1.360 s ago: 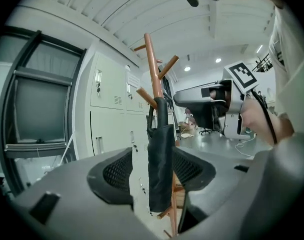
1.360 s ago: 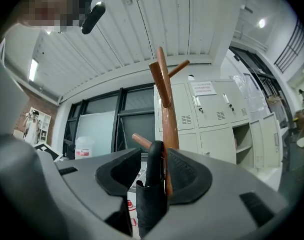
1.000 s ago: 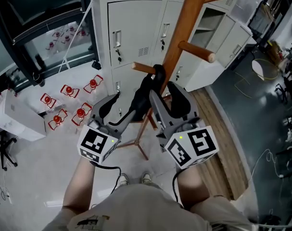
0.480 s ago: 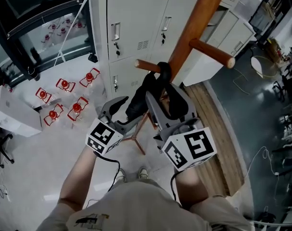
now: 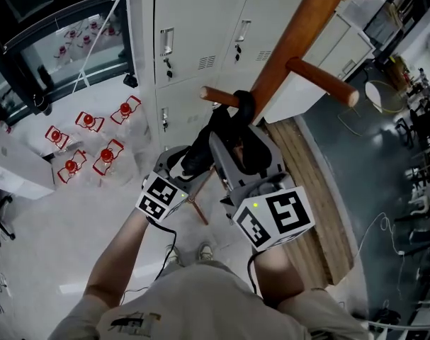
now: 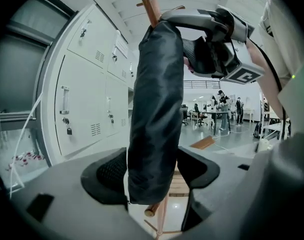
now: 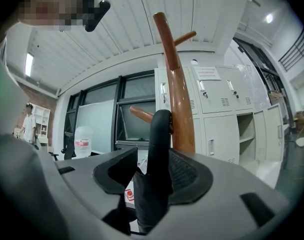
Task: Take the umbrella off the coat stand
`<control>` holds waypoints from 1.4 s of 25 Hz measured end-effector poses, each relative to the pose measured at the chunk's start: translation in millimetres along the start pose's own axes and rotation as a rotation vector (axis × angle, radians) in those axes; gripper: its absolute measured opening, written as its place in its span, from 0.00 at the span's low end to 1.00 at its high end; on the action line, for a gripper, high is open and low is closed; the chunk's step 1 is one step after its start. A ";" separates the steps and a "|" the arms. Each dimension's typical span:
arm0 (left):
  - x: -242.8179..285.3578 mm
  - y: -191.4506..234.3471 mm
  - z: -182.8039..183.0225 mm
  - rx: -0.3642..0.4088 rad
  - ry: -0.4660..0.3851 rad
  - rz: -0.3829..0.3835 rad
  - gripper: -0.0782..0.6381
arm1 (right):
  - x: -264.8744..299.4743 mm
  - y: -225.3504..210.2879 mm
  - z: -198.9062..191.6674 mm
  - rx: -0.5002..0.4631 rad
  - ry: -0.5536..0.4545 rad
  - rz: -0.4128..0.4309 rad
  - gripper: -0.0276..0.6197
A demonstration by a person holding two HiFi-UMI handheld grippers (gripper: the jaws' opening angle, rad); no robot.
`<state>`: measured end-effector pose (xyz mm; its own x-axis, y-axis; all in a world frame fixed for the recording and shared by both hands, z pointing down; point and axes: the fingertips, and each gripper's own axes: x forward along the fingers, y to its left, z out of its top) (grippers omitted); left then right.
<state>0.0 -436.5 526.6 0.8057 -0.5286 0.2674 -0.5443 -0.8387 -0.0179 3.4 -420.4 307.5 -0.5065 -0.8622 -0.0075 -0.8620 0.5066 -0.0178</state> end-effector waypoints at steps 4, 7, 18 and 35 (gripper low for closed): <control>5.2 4.6 -1.9 -0.012 -0.029 -0.007 0.52 | 2.3 -4.7 0.0 0.003 0.000 -0.016 0.29; 6.4 7.1 -1.3 -0.004 -0.036 -0.011 0.52 | 1.9 -8.4 -0.7 0.006 0.006 -0.025 0.22; 0.7 -0.7 5.4 -0.004 -0.016 -0.014 0.50 | -2.9 -5.0 3.2 0.021 -0.011 0.005 0.21; -66.3 17.9 61.8 0.046 -0.050 0.180 0.50 | -9.6 44.1 72.6 -0.006 -0.154 0.177 0.21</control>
<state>-48.7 -424.5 449.1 0.7075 -0.6755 0.2077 -0.6704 -0.7345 -0.1050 -28.4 -390.0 234.3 -0.6412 -0.7500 -0.1624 -0.7604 0.6495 0.0030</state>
